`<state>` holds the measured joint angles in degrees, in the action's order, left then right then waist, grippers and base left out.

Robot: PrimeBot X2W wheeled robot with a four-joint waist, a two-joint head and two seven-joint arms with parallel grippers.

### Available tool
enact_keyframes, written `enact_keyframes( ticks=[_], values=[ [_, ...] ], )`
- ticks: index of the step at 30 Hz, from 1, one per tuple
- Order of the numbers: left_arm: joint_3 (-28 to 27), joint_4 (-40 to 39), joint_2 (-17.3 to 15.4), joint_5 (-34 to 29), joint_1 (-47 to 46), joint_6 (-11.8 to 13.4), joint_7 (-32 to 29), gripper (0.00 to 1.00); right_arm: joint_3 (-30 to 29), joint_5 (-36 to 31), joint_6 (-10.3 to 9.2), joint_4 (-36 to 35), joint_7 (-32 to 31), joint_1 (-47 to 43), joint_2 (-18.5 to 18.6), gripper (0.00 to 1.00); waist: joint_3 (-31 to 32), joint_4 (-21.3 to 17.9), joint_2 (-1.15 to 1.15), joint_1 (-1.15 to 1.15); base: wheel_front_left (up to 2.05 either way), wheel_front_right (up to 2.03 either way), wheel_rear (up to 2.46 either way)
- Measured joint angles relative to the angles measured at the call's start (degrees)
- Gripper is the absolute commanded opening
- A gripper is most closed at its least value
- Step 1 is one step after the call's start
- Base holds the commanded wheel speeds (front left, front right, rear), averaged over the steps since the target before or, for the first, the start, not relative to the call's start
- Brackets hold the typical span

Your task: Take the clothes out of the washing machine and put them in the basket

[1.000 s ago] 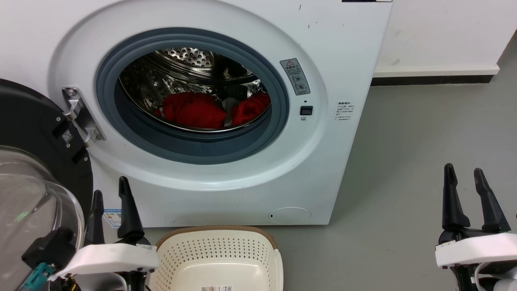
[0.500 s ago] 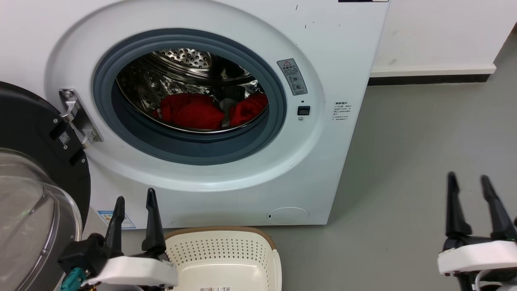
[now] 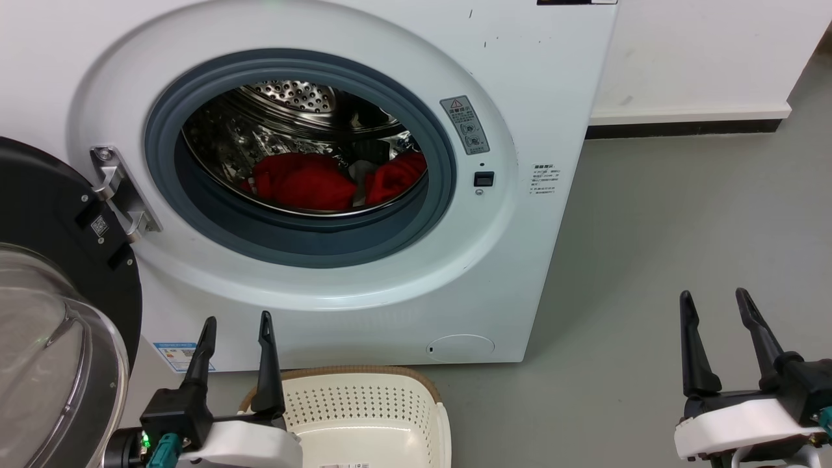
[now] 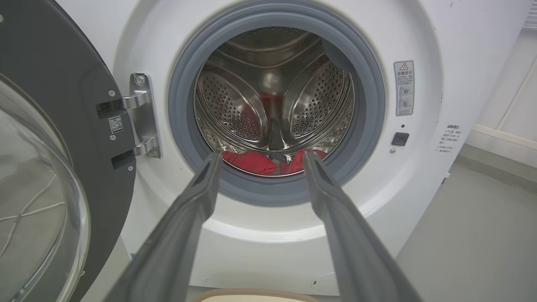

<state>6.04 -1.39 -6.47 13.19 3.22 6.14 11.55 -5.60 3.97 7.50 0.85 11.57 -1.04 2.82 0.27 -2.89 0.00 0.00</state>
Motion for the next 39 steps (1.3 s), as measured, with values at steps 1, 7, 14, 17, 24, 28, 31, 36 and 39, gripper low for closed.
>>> enact_keyframes(
  ticks=[1, 7, 14, 17, 24, 28, 31, 36, 39],
  values=[
    [0.36, -0.02, -0.12, -0.36, 0.0, 0.21, 0.19, 1.0, 0.14, -0.45, 0.0, 0.09, 0.03, -0.22, -0.01, 1.0, 0.01, -0.03, 0.0, 0.0, 0.0, 0.0, 0.0],
    [1.44, 0.35, -0.47, -2.13, 0.05, 0.93, 0.81, 1.0, 0.89, -2.33, 0.01, 0.71, 0.75, -0.37, -0.02, 1.0, 0.2, -0.16, 0.0, 0.0, 0.0, 0.0, 0.0],
    [1.14, 1.33, -0.14, -3.3, 0.75, 0.32, 1.66, 1.0, 0.83, -0.24, 0.01, 3.21, 1.59, -0.85, -0.01, 1.0, 0.61, -0.16, 0.0, 0.0, 0.0, 0.0, 0.0],
    [0.47, 1.3, -0.03, -4.46, 1.08, -0.41, 1.92, 1.0, 0.99, -1.11, 0.0, 3.71, 1.99, -0.87, 0.01, 1.0, 0.64, -0.21, 0.0, 0.0, 0.0, 0.0, 0.0],
    [-0.41, 1.12, 0.32, -8.08, 1.2, -1.6, 2.7, 1.0, 1.72, -3.71, 0.01, 5.04, 2.58, -0.86, 0.01, 1.0, 0.6, -0.39, 0.0, 0.0, 0.0, 0.0, 0.0],
    [-0.69, 1.15, 0.65, -9.9, 1.26, -2.13, 3.12, 1.0, 1.74, -5.1, 0.01, 5.24, 3.03, -0.86, 0.01, 1.0, 0.58, -0.63, 0.0, 0.0, 0.0, 0.0, 0.0],
    [-1.05, 1.51, 0.99, -10.66, 1.36, -2.53, 3.35, 1.0, 1.7, -5.57, 0.01, 5.33, 3.38, -0.81, 0.01, 1.0, 0.53, -0.81, 0.0, 0.0, 0.0, 0.0, 0.0],
    [-3.8, 2.67, 2.18, -8.43, 1.47, -3.66, 3.52, 1.0, 2.13, -3.14, 0.01, 6.31, 3.52, -0.8, 0.03, 1.0, 0.51, -0.9, 0.0, 0.0, 0.0, 0.0, 0.0],
    [-4.77, 2.82, 2.69, -8.71, 1.47, -4.64, 3.52, 1.0, 2.53, -3.41, 0.01, 6.31, 3.52, -0.8, 0.01, 1.0, 0.61, -0.91, 0.0, 0.0, 0.0, 0.0, 0.0]
  ],
)
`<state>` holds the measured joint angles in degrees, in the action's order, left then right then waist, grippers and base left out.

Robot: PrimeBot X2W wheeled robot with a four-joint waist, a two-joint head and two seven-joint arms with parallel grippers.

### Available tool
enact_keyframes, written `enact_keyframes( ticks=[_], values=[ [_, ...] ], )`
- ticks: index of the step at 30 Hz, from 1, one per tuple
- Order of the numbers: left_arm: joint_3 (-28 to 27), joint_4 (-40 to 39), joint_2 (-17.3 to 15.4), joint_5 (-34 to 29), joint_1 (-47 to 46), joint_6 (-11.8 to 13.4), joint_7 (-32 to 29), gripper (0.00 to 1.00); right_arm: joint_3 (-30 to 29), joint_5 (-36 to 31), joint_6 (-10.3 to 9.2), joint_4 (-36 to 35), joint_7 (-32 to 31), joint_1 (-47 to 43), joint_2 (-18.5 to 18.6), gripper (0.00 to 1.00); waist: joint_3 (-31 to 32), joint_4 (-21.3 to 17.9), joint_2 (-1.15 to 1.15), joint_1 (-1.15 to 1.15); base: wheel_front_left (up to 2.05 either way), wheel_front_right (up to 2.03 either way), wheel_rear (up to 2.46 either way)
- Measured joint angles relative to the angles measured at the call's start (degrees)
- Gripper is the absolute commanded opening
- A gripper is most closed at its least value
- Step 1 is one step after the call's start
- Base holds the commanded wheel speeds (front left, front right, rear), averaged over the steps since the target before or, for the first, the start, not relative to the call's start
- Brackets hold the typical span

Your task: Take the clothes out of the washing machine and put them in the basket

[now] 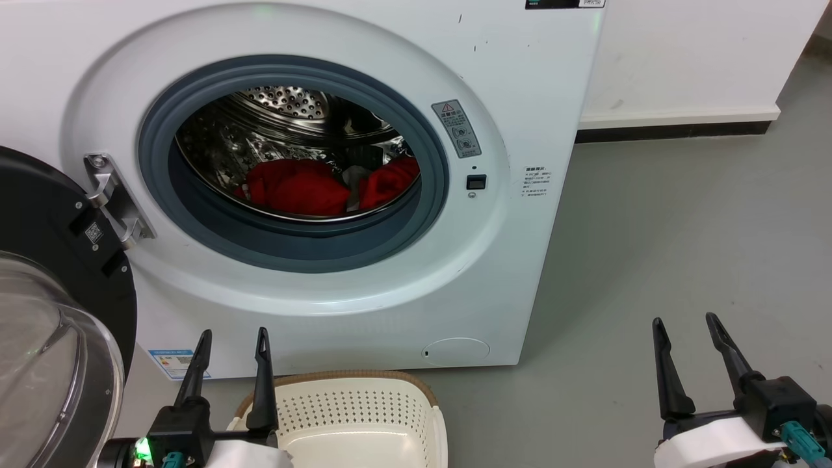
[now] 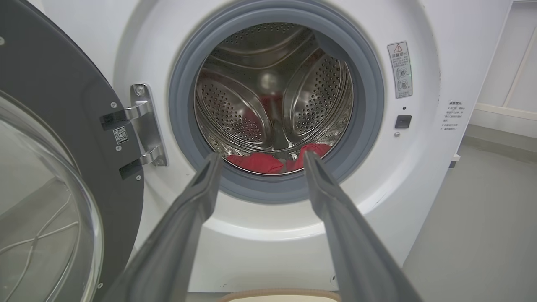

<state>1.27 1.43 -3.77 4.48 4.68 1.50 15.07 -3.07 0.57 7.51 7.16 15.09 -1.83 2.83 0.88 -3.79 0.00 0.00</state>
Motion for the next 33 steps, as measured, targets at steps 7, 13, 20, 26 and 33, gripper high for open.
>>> enact_keyframes(
  ticks=[7, 13, 20, 26, 33],
  values=[
    [-0.67, 0.42, 0.46, -1.4, 0.0, -1.02, 0.0, 1.0, 0.07, 0.57, 0.0, 0.0, 0.0, -0.01, 0.02, 1.0, -0.07, 0.05, 0.0, 0.0, 0.0, 0.0, 0.0],
    [-0.35, 0.43, 0.69, -1.8, 0.01, -1.26, 0.0, 1.0, -0.34, 1.0, 0.0, 0.01, 0.0, -0.01, 0.02, 1.0, -0.05, 0.28, 0.0, 0.0, 0.0, 0.0, 0.0],
    [-0.82, 1.01, 0.76, -1.8, 0.21, -1.31, 0.01, 1.0, -0.67, 0.79, 0.0, 0.08, 0.0, 0.38, -0.01, 1.0, -0.56, -0.31, 0.0, 0.0, 0.0, 0.0, 0.0],
    [1.8, 4.23, -0.64, -5.14, -2.29, -2.49, 0.0, 1.0, -2.64, -0.27, 0.0, 0.03, 0.0, 2.36, 0.05, 1.0, -3.85, -1.73, 0.0, 0.0, 0.0, 0.0, 0.0],
    [-0.45, 5.39, -5.78, -4.77, -14.38, -4.03, 0.01, 1.0, -5.05, 1.99, 0.0, -1.87, 0.0, 7.91, 0.07, 1.0, -13.29, -4.31, 0.0, 0.01, 0.0, 0.0, 0.0]
  ],
)
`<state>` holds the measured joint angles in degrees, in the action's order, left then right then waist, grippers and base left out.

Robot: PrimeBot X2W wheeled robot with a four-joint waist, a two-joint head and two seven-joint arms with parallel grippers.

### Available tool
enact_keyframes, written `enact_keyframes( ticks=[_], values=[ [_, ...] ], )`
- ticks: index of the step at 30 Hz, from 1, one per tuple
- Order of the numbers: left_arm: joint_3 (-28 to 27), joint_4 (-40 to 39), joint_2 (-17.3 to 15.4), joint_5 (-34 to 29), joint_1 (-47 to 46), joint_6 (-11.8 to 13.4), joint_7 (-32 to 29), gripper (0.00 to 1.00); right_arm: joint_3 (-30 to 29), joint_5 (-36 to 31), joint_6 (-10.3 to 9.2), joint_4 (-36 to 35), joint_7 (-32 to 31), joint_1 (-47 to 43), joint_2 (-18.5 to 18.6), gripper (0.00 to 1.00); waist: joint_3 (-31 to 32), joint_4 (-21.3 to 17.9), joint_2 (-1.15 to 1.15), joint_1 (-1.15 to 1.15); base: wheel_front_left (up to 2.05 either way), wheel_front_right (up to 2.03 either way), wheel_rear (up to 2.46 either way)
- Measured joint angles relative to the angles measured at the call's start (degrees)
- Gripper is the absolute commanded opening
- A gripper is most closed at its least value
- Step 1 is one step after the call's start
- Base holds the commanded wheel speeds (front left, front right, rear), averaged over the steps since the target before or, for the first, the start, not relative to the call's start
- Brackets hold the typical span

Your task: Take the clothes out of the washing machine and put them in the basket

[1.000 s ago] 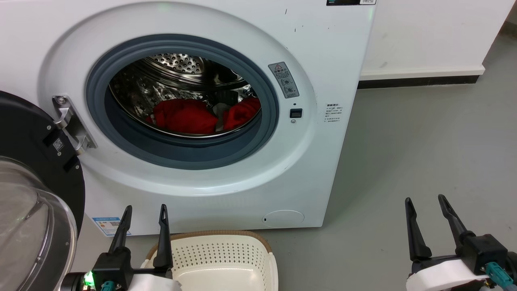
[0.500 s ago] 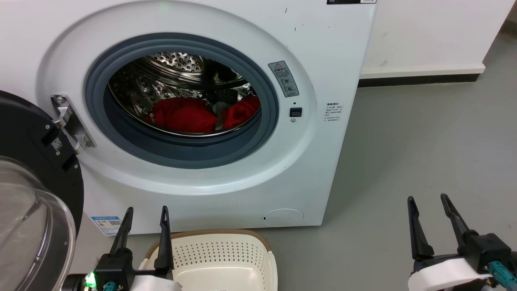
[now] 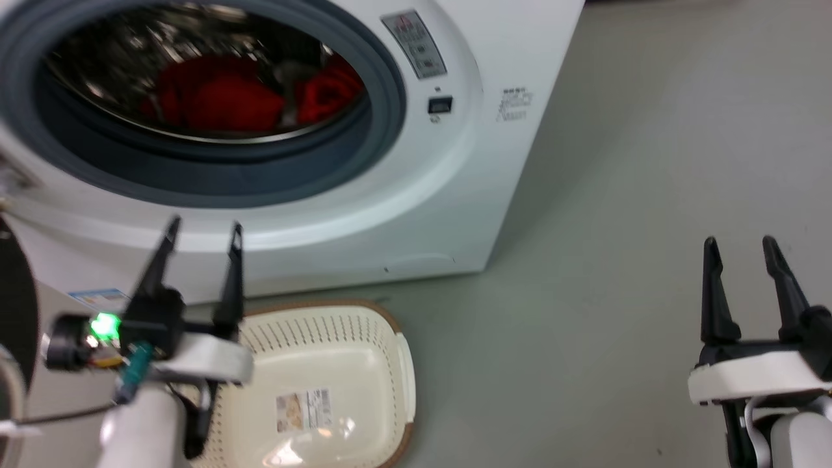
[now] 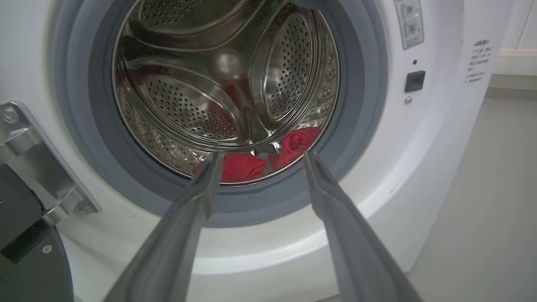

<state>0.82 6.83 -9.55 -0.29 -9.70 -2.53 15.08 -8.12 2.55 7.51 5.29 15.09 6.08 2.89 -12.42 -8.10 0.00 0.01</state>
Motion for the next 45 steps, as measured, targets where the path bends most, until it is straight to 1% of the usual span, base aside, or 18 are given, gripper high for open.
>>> enact_keyframes(
  ticks=[1, 3, 6, 9, 13, 16, 19, 23, 26, 30, 33, 36, 38, 45],
  values=[
    [-0.56, 0.57, -1.01, 0.04, -1.92, -0.21, 0.0, 1.0, 0.0, 0.24, 0.0, -0.08, 0.0, 0.64, 0.02, 1.0, -1.55, -0.49, 0.0, 0.0, 0.0, 0.0, 0.0],
    [-1.34, 2.29, -3.44, 0.59, -5.52, -1.45, 0.0, 1.0, 0.98, 1.29, 0.0, -0.15, 0.0, 2.17, 0.04, 1.0, -4.61, -1.66, 0.0, 0.01, 0.0, 0.0, 0.0],
    [-2.05, 5.65, -8.33, 0.52, -10.64, -2.87, 0.0, 1.0, 1.33, 3.32, 0.01, -1.05, 0.0, 4.41, 0.01, 1.0, -8.88, -3.83, 0.0, 0.02, 0.0, 0.0, 0.0],
    [-2.08, 9.94, -13.15, 0.65, -19.05, -3.91, -0.99, 1.0, 1.29, 5.31, 0.0, -1.68, 0.0, 5.82, 0.03, 1.0, -12.9, -6.12, 0.0, 0.02, 0.0, 0.0, 0.0],
    [0.07, 13.77, -19.34, 0.8, -30.75, -4.56, -7.24, 1.0, 2.57, 6.2, 0.0, -2.69, 0.0, 7.03, 0.08, 1.0, -17.87, -8.99, 0.0, 0.02, 0.0, 0.0, 0.0],
    [2.43, 17.29, -23.24, 2.18, -39.84, -4.83, -14.63, 1.0, 3.96, 7.32, 0.0, -3.58, 0.0, 8.04, 0.08, 1.0, -21.36, -11.09, 0.0, 0.02, 0.0, 0.0, 0.0],
    [6.62, 20.9, -26.63, 4.37, -48.99, -4.89, -21.72, 1.0, 4.83, 8.2, 0.0, -4.34, 0.0, 8.35, 0.07, 1.0, -24.58, -12.95, 0.0, 0.01, 0.0, 0.0, 0.0],
    [9.12, 26.7, -29.66, 6.66, -60.5, -4.88, -30.4, 1.0, 6.64, 9.2, 0.0, -5.14, 0.0, 9.2, 0.05, 1.0, -28.55, -15.0, 0.0, 0.01, 0.0, 0.0, 0.0],
    [11.74, 30.16, -31.78, 6.78, -67.3, -4.88, -34.78, 1.0, 8.49, 9.76, 0.0, -5.76, 0.0, 9.24, 0.03, 1.0, -30.8, -16.73, 0.0, 0.01, 0.0, 0.0, 0.0],
    [16.24, 34.26, -33.6, 6.97, -74.88, -4.88, -40.24, 1.0, 10.4, 11.17, 0.01, -6.64, 0.0, 9.25, 0.03, 1.0, -33.14, -19.1, 0.0, 0.01, 0.0, 0.0, 0.0],
    [19.83, 37.69, -33.85, 7.35, -78.54, -4.88, -44.74, 1.0, 10.53, 11.39, 0.0, -7.39, 0.0, 9.11, 0.03, 1.0, -34.77, -20.08, 0.0, 0.01, 0.0, 0.0, 0.0],
    [22.99, 40.63, -35.08, 7.19, -81.32, -4.95, -46.7, 1.0, 10.53, 11.52, 0.01, -8.23, 0.0, 8.76, 0.03, 1.0, -35.82, -20.41, 0.0, 0.01, 0.0, 0.0, 0.0],
    [23.63, 42.67, -35.66, 7.76, -82.63, -4.95, -46.95, 1.0, 10.49, 11.51, 0.01, -8.71, 0.0, 8.12, 0.03, 1.0, -36.09, -20.52, 0.0, 0.01, 0.0, 0.0, 0.0],
    [27.18, 47.96, -34.53, 10.78, -84.66, -4.95, -48.73, 1.0, 9.85, 12.09, 0.0, -9.72, 0.0, 7.31, 0.02, 1.0, -37.4, -20.14, 0.0, 0.0, 0.0, 0.0, 0.0]
  ],
)
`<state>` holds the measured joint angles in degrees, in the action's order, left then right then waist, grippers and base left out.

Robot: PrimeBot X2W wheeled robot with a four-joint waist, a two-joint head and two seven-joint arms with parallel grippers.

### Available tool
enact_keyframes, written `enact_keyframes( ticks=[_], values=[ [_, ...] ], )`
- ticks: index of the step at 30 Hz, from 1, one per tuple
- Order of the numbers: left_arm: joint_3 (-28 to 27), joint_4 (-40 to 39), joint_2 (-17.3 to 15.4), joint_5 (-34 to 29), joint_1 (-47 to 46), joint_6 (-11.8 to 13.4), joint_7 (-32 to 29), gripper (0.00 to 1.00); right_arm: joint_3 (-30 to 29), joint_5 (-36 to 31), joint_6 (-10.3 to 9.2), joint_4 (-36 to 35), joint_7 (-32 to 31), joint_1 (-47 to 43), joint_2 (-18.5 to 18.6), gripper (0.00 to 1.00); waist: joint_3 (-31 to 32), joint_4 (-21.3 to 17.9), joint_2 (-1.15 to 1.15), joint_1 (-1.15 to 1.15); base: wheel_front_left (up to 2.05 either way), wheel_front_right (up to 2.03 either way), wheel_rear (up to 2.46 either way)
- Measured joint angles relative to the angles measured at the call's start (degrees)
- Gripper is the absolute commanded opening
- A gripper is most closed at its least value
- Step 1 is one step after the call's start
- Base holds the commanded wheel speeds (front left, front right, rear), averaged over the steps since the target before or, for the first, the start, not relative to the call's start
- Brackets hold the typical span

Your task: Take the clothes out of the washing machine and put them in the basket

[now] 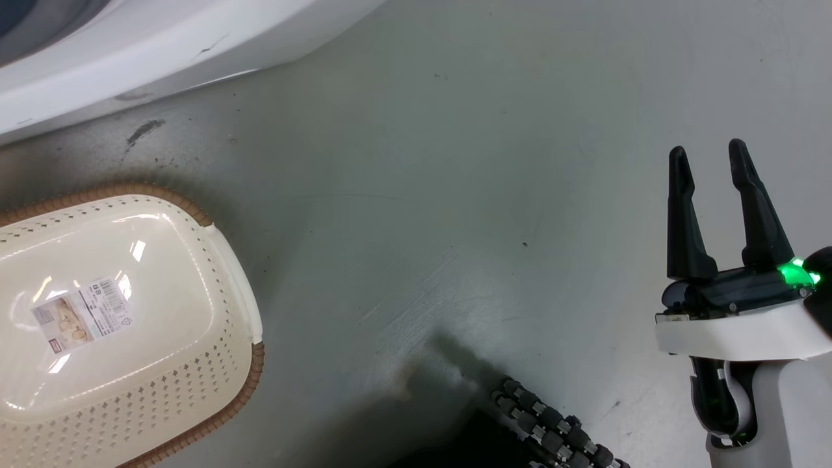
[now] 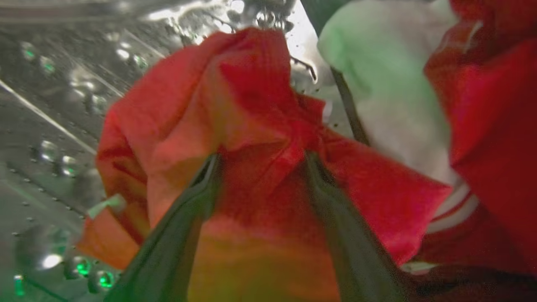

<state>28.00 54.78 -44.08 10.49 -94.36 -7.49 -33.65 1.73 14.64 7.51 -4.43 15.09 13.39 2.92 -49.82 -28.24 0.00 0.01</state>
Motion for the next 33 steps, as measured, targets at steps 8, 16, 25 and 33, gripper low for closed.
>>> enact_keyframes(
  ticks=[8, 16, 25, 33],
  values=[
    [2.56, 2.99, 1.12, 3.08, -2.46, 0.01, -0.07, 0.0, 0.19, -0.09, 0.01, -0.89, 0.0, -0.48, 0.0, 1.0, -1.02, 0.63, 0.0, -0.01, 0.0, 0.0, 0.0],
    [6.71, 2.81, -0.16, 7.01, -3.36, 0.0, 2.79, 0.0, 0.58, -0.35, 0.01, -0.51, 0.0, 0.43, 0.0, 1.0, -1.07, 0.97, 0.0, 0.0, 0.0, 0.0, 0.0],
    [6.88, 4.05, -1.75, 9.7, -3.6, 0.0, 12.9, 0.0, 0.74, -1.52, 0.0, -0.22, 0.0, 2.82, 0.0, 1.0, 1.33, 0.62, 0.0, -0.01, 0.0, 0.0, 0.0],
    [6.25, 7.43, 3.11, 12.81, 4.82, 0.41, 25.29, 0.0, -1.74, -4.89, 0.0, 0.64, 0.0, 3.59, -0.04, 1.0, 5.87, 3.57, 0.0, -0.01, 0.0, 0.0, 0.0]
  ],
)
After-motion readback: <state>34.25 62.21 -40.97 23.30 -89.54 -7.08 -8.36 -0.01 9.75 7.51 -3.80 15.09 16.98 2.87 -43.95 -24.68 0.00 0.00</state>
